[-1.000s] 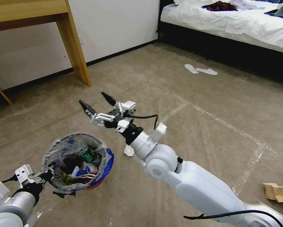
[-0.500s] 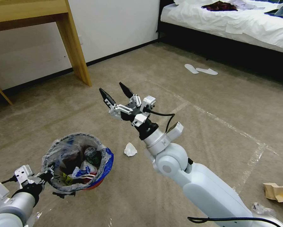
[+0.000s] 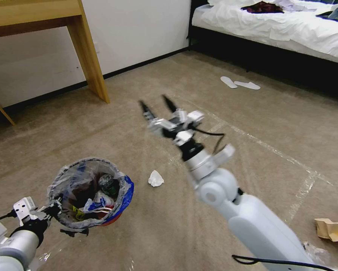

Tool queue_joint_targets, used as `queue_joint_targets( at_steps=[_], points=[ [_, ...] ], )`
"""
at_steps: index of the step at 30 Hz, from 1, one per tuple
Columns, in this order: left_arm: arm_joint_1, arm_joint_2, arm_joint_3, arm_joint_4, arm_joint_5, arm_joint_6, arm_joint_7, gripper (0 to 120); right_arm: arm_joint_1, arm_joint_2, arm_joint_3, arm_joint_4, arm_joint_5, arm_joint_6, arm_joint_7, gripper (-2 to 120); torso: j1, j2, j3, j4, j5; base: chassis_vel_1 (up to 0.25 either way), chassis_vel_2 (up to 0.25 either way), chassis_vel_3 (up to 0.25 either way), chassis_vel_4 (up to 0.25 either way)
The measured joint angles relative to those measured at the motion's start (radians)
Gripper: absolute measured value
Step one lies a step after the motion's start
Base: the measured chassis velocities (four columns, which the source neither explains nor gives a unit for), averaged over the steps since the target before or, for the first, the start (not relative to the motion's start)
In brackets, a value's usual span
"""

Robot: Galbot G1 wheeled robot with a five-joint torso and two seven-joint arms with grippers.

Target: Pick up the trash bin and place the garbage on the floor into it.

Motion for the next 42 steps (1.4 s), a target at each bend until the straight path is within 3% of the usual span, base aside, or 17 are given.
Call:
queue_joint_targets(
  at_steps=[1,2,6,8,10,17,33,42],
  points=[
    [0.000,0.000,0.000,0.000,0.000,0.000,0.000,1,0.000,0.000,0.000,0.000,0.000,0.000,0.000,100,0.000,0.000,0.000,0.0000,0.0000,0.000,0.000,0.000,0.000],
    [-0.002,0.000,-0.002,0.000,0.000,0.000,0.001,1,-0.046,-0.012,0.061,0.013,-0.102,-0.054,0.068,100,0.000,0.000,0.000,0.0001,0.0000,0.000,0.000,0.000,0.000],
    [-0.009,-0.001,-0.004,0.000,0.000,-0.003,0.002,1,-0.145,-0.023,0.165,0.033,-0.246,-0.121,0.162,100,0.000,0.000,0.000,-0.0003,0.0003,0.000,0.000,0.000,0.000],
    [-0.009,-0.001,-0.004,0.000,0.000,-0.004,0.003,1,-0.170,-0.023,0.193,0.041,-0.269,-0.126,0.173,100,0.000,0.000,0.000,-0.0002,0.0001,0.000,0.000,0.000,0.000],
    [-0.008,-0.001,-0.001,0.000,0.001,-0.005,0.006,1,-0.267,-0.012,0.268,0.071,-0.316,-0.107,0.179,100,0.000,0.000,0.000,-0.0002,0.0000,0.000,0.000,0.000,0.000],
    [-0.011,0.003,0.007,-0.001,0.001,-0.005,0.007,1,-0.424,0.029,0.336,0.074,-0.441,-0.041,0.165,100,0.000,0.000,0.000,-0.0001,-0.0002,0.000,0.000,0.000,0.000],
    [-0.009,0.008,0.002,0.004,-0.002,-0.006,0.007,1,-0.457,0.059,0.330,0.037,-0.464,-0.027,0.146,100,0.000,0.000,0.000,0.0001,-0.0002,-0.007,0.004,0.008,-0.008],
    [-0.008,0.008,0.001,0.001,-0.004,-0.006,0.006,1,-0.451,0.059,0.322,0.030,-0.460,-0.017,0.145,100,0.000,0.000,0.000,0.0000,-0.0001,-0.146,0.135,0.138,-0.140]
  ],
)
